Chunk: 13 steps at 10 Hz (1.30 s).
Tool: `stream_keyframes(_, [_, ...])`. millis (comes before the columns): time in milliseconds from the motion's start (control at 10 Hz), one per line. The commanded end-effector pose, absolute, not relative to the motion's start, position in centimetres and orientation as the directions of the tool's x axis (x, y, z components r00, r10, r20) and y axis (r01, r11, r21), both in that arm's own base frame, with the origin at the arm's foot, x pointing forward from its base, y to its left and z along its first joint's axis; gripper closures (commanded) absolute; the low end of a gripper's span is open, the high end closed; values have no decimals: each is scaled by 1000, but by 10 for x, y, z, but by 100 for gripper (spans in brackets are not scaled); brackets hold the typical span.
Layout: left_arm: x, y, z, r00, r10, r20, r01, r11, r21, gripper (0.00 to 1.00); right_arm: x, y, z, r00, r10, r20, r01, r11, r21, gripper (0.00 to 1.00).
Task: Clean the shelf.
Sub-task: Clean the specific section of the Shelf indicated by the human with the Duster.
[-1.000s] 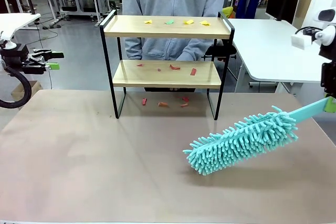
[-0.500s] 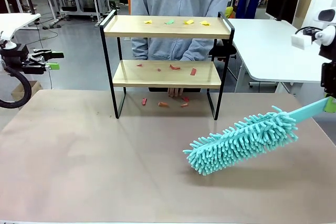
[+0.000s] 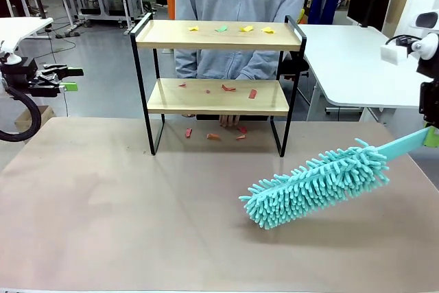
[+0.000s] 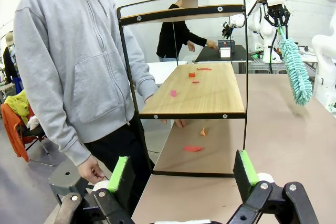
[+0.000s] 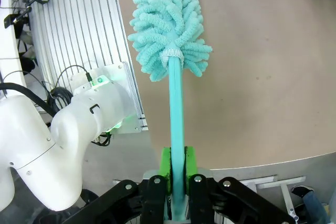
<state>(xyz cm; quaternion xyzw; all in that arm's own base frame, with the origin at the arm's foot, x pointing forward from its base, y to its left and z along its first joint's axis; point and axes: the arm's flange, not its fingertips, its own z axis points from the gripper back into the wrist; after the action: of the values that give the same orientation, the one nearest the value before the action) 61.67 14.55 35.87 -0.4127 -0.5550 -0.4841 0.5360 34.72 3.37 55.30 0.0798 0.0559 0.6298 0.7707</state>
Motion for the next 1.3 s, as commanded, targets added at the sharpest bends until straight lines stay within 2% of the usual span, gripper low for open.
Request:
stream_keyframes(0, [616,145,361,-87,-63,994,977,188,97,0,345,32,555,200,980,19,-963,194,188,87])
stream_keyframes(200, [616,145,361,-87,-63,994,977,188,97,0,347,34,553,201,980,14,-962,194,193,87])
stream_keyframes(300, [616,145,361,-87,-63,994,977,188,97,0,352,57,551,276,961,30,-948,267,171,87])
stream_keyframes(600, [616,145,361,-87,-63,994,977,188,97,0,360,138,539,373,912,170,-925,351,146,87])
stream_keyframes(700, [616,145,361,-87,-63,994,977,188,97,0,359,160,531,458,876,149,-886,437,154,87])
stream_keyframes(800, [616,145,361,-87,-63,994,977,188,97,0,356,181,523,497,847,189,-867,474,156,87])
stream_keyframes(1100, [616,145,361,-87,-63,994,977,188,97,0,350,214,505,576,767,282,-816,558,150,87])
stream_keyframes(1200, [616,145,361,-87,-63,994,977,188,97,0,346,214,507,567,761,314,-819,562,116,87])
